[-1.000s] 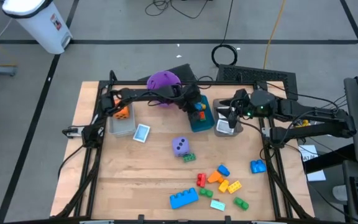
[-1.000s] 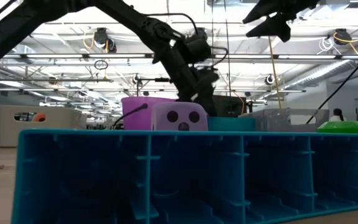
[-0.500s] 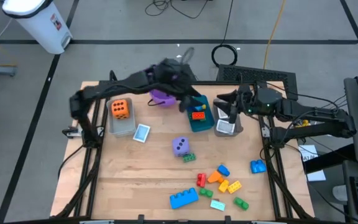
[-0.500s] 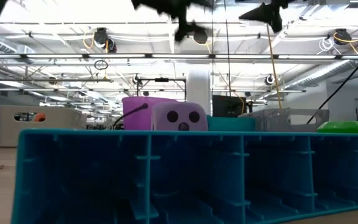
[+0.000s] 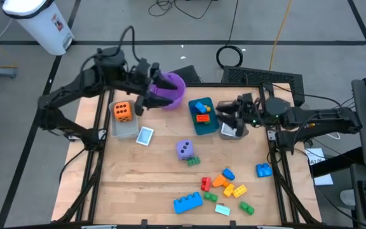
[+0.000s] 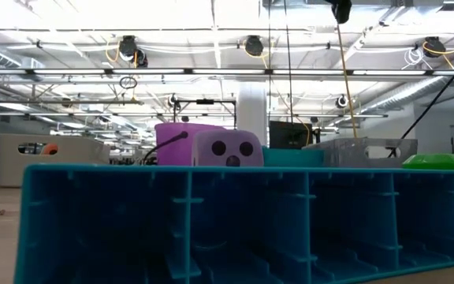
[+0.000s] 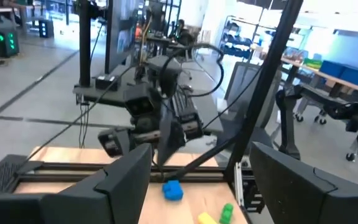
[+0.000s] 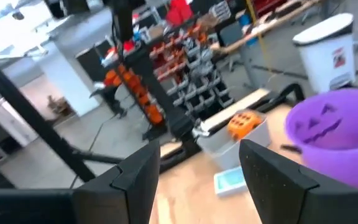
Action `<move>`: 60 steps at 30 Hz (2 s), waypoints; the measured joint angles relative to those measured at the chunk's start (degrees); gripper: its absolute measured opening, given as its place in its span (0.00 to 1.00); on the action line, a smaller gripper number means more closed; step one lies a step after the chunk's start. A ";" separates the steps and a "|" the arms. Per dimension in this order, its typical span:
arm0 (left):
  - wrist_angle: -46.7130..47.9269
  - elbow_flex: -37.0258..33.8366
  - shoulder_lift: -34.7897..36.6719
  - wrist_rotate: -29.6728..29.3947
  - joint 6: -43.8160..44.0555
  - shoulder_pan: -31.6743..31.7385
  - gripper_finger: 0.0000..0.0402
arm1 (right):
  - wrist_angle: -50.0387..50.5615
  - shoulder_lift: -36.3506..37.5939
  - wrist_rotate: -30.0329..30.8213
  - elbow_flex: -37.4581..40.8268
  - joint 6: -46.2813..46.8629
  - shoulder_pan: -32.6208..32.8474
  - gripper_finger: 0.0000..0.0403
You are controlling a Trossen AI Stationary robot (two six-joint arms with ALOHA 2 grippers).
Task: Pick & Place Toys
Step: Put the blue game piece into the blue bin
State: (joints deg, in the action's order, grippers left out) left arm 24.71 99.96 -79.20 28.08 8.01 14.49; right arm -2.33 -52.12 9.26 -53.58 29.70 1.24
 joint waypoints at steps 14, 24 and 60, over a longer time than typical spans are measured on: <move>-24.86 -21.69 1.57 1.75 13.11 -5.82 0.68 | 32.63 -15.31 -0.05 -18.40 -4.90 13.55 0.53; -33.64 -30.77 5.16 2.39 19.76 -8.37 0.68 | 77.27 -21.34 -6.45 -25.00 -0.53 29.85 0.53; -34.83 -30.75 8.83 -4.20 20.85 -9.20 0.68 | 60.67 -20.04 -13.42 12.61 27.59 46.13 0.53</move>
State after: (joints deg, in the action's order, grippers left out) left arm -10.12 69.21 -70.37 23.87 28.86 5.29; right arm 58.34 -72.16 -4.16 -40.97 57.30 47.38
